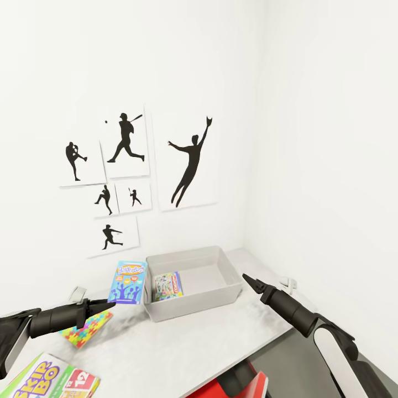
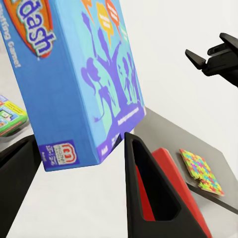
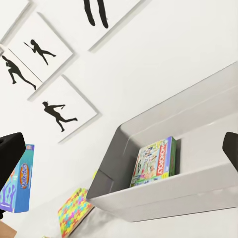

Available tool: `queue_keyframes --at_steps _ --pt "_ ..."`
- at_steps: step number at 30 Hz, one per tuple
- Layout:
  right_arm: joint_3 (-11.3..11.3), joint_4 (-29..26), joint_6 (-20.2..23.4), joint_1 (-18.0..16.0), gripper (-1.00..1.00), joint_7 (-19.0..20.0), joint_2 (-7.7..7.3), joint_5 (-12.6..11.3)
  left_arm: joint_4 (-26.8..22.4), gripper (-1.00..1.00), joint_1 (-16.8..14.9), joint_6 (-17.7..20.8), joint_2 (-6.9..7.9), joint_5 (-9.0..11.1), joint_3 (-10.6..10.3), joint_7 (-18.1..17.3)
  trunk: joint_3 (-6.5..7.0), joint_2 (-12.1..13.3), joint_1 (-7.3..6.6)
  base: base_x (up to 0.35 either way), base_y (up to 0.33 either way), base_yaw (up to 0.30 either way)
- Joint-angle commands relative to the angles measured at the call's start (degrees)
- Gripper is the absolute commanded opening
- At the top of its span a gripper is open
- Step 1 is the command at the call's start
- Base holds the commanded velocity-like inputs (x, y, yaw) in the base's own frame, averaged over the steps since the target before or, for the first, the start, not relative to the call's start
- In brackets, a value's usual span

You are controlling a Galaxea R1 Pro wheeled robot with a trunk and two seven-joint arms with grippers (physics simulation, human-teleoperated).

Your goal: Put all the toys in the child's room - the three board games (two on the bed and one on the table), the two jigsaw puzzles on the table, and the tennis ball on the table - inside the toy box on the table in the child's room.

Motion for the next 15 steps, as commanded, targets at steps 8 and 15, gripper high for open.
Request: queue_keyframes --at_steps 8,15 --pt "0.0 0.0 0.3 0.0 1.0 -0.1 -0.03 -0.4 0.0 -1.0 0.0 0.6 0.0 0.1 0.0 -0.2 -0.1 -0.1 0.02 0.068 0.0 0.0" --pt "0.0 0.0 0.3 0.0 1.0 -0.1 -0.03 -0.4 0.0 -1.0 0.0 0.6 0.0 0.1 0.0 -0.2 -0.1 -0.1 0.02 0.008 0.0 0.0"
